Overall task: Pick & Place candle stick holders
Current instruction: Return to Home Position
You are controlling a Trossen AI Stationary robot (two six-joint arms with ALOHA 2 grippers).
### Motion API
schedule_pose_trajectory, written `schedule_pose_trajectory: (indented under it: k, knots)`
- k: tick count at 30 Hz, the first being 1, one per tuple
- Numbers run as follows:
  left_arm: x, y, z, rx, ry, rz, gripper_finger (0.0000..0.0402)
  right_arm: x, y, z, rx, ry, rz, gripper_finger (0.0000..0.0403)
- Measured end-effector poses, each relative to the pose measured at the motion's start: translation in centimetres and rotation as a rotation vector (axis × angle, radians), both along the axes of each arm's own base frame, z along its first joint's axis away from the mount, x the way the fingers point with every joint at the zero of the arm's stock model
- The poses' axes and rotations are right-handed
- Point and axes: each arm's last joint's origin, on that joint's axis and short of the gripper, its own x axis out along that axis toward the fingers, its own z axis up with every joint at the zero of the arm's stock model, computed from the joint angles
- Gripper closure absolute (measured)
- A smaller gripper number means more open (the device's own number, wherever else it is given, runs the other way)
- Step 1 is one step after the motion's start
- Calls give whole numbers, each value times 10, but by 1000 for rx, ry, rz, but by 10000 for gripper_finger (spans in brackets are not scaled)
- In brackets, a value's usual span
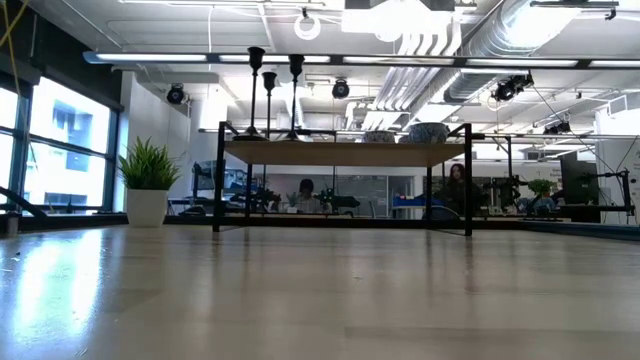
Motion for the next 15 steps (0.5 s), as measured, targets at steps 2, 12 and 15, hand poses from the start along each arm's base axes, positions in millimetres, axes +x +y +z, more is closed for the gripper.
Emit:
schedule_pose_trajectory:
  k: [2, 12, 15]
  knots:
    - [-2, 1, 0, -29, 0, -10, 163, 0, 0, 0, -1, 0, 11, 88]
    - [-6, -3, 1, -55, -9, -235, 163, 0, 8, 0, -17, -3, 62, 100]
    - [-5, -4, -3, -46, 24, -231, 163, 0, 12, 0, -27, -6, 74, 100]
